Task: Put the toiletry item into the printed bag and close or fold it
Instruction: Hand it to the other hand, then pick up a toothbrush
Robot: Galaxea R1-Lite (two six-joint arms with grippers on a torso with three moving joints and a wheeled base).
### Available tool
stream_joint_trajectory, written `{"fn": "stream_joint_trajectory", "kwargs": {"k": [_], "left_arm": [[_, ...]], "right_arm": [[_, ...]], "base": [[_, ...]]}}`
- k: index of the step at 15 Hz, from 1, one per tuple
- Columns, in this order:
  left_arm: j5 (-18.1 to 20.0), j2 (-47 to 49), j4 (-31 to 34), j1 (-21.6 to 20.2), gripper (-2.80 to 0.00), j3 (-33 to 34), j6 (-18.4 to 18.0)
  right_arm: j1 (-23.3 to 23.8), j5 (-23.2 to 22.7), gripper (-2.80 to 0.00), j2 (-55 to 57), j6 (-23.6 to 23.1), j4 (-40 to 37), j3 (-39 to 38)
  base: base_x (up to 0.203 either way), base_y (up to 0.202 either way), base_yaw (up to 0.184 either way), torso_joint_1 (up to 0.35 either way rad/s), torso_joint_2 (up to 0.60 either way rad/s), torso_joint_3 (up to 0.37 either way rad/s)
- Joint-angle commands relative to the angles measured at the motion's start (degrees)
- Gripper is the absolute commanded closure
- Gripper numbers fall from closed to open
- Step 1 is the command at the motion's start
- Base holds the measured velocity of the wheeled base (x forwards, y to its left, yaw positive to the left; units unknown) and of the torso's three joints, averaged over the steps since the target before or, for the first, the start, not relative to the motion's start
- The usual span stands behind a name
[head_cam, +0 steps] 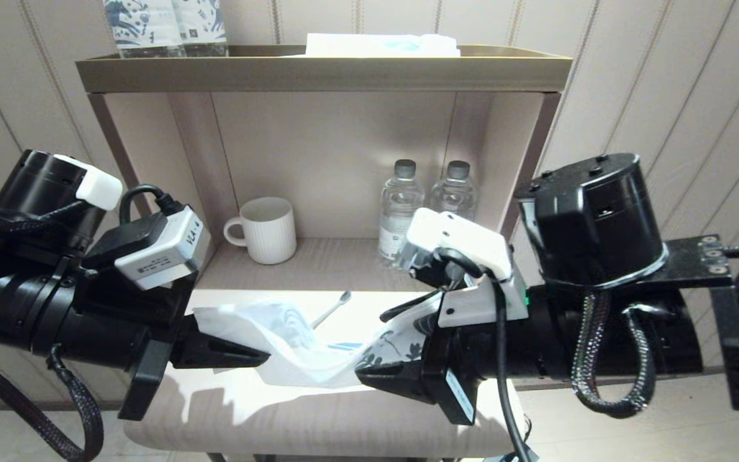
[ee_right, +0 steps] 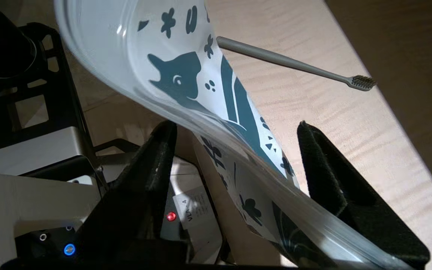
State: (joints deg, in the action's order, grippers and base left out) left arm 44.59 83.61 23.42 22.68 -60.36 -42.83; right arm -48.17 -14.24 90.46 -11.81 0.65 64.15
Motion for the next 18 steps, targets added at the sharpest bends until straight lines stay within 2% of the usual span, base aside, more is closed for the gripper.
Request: {"fn": "stream_joint_trajectory", "kwargs": {"k": [1, 7, 11, 15, 16, 18], "left_arm": [[0.23, -0.29, 0.20, -0.32, 0.00, 0.18, -0.20], [0.31, -0.03, 0.10, -5.50, 0.00, 0.31, -0.18], [0.55, -2.69, 1.00, -12.84, 0.00, 0.96, -0.15], [1.41, -3.86, 4.47, -22.89, 0.00, 1.42, 0.59], [1.81, -4.05, 5.17, -25.10, 0.00, 1.23, 1.57], [2.17, -4.99, 5.30, -27.15, 0.00, 1.07, 6.43]], "right_arm": [[0.61, -0.09, -2.80, -3.33, -0.06, -0.16, -1.16], [1.40, -0.26, -2.80, -8.86, 0.03, 0.14, -7.68], [2.71, -0.08, -2.80, -11.15, 2.43, -0.12, -7.75], [2.28, 5.39, -2.80, -9.81, 6.22, -0.17, -7.72], [2.12, 5.97, -2.80, -8.21, 6.80, -0.20, -7.46], [0.85, 10.16, -2.80, -4.15, 9.67, -0.22, -5.68]], "base": [[0.000, 0.000, 0.000, 0.000, 0.00, 0.000], [0.000, 0.000, 0.000, 0.000, 0.00, 0.000], [0.000, 0.000, 0.000, 0.000, 0.00, 0.000], [0.000, 0.000, 0.000, 0.000, 0.00, 0.000], [0.000, 0.000, 0.000, 0.000, 0.00, 0.000], [0.000, 0.000, 0.000, 0.000, 0.00, 0.000]]}}
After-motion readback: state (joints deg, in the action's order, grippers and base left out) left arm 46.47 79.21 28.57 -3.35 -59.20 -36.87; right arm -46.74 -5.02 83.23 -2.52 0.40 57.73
